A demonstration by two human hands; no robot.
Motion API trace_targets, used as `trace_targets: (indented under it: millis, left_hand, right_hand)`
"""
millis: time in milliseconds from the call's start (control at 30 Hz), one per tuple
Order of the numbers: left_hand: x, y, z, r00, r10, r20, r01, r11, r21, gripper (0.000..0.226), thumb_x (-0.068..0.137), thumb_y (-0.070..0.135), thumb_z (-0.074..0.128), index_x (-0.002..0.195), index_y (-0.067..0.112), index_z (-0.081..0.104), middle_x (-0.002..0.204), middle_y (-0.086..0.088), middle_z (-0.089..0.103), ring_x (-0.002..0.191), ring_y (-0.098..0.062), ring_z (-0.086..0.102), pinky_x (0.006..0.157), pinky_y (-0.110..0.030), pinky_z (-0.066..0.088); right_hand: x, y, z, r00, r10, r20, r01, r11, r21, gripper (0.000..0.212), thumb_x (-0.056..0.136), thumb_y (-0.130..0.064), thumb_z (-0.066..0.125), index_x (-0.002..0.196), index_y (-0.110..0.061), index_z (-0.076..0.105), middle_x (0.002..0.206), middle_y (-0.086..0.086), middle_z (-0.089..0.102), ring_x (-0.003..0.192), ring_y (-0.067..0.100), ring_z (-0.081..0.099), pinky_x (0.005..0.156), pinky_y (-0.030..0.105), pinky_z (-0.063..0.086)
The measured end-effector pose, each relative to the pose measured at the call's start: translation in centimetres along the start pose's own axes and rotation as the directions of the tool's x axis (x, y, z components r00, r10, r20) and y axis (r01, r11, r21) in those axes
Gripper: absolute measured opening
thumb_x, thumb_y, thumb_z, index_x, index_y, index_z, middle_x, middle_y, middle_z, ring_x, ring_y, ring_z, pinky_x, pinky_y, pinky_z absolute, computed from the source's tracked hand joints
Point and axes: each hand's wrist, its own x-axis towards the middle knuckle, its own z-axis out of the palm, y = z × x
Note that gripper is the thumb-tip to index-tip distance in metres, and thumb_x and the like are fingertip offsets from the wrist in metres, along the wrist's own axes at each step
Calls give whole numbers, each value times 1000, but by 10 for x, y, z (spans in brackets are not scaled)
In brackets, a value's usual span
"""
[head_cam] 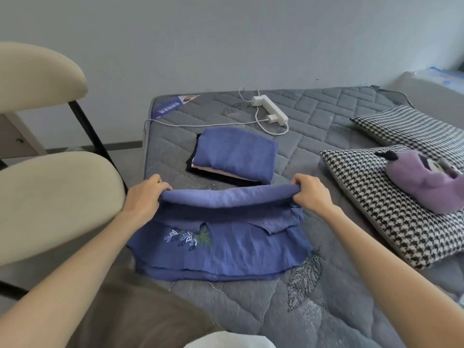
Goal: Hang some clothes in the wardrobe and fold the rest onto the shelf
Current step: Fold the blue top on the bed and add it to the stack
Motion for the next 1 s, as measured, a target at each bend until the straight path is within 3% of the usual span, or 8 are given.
trace_targets:
  millis: [200,333,533,700,800,900,1000]
  left_hand:
    - [-45,-4,8,983,81,163,-93,994,66,64,82,-9,43,132,31,46,120,-1,50,104,-28,56,66,-32,32]
    - [-74,-4,12,955,118,271,-156,980,125,75,86,-6,37,146,38,28,134,6,51,113,-23,56,83,-30,42]
    - [-91,12,18,880,150,451,-311,899,308,88,89,5,48,149,42,-4,108,4,57,93,-16,57,69,-25,37]
    - [-104,21,11,827,134,546,-298,928,223,64,100,26,37,147,46,-1,132,-2,51,115,-21,53,97,-27,39]
    - [-111,19,16,799,161,580,-356,903,239,71,98,19,37,145,49,-8,117,-7,57,105,-21,57,89,-27,40]
    - [-114,13,28,805,163,571,-374,886,274,81,93,8,37,146,49,-9,99,-5,58,96,-22,59,86,-31,46]
    - [-111,12,26,822,168,544,-356,897,263,77,95,11,36,146,49,-7,103,-4,57,99,-21,59,83,-29,41]
  right_hand:
    - [-37,22,13,989,-50,140,50,999,-1,20,69,0,53,68,-18,43,75,4,57,75,30,53,54,32,31]
    - [-64,35,25,972,-91,218,97,995,-17,33,68,5,51,63,-23,35,63,-3,47,69,26,48,53,32,29]
    - [-94,39,43,946,-168,278,192,979,-62,34,65,6,51,63,-24,35,65,-2,48,68,24,46,51,32,27]
    - [-103,42,54,902,-146,406,231,958,-169,31,71,0,53,63,-24,36,70,-3,47,73,24,49,51,31,31]
    - [-107,44,59,870,-103,483,247,938,-245,19,74,-2,52,75,-21,47,85,0,55,86,28,56,58,30,38]
    - [-109,43,63,872,-66,485,238,922,-304,21,77,-5,51,84,-25,51,100,2,59,100,28,57,64,30,36]
    - [-109,45,62,927,-41,372,142,958,-248,20,76,-4,51,81,-23,53,90,1,58,98,30,57,63,30,36]
